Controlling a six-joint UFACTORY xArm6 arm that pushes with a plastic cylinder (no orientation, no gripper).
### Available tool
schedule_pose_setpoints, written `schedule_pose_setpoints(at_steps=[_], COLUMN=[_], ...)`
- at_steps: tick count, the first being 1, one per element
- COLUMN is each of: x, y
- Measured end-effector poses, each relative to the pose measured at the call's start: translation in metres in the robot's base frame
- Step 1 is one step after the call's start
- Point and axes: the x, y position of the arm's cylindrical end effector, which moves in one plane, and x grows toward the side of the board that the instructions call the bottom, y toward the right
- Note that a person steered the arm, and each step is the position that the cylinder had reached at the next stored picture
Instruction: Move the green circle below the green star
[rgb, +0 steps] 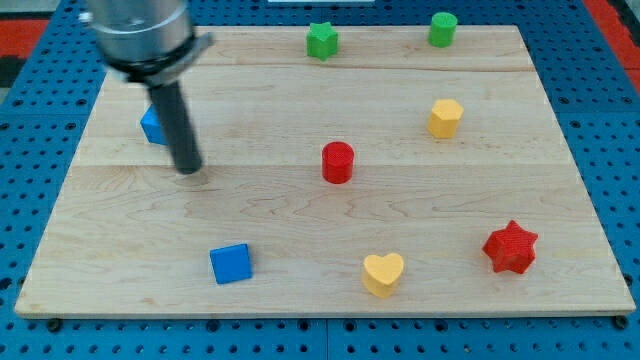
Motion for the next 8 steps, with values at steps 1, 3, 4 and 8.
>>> schedule_pose_setpoints(at_steps=[1, 3, 4, 8], x=[-0.014, -0.064, -0.065, -0.069], y=[-0.035, -0.037, -0.037, 0.080])
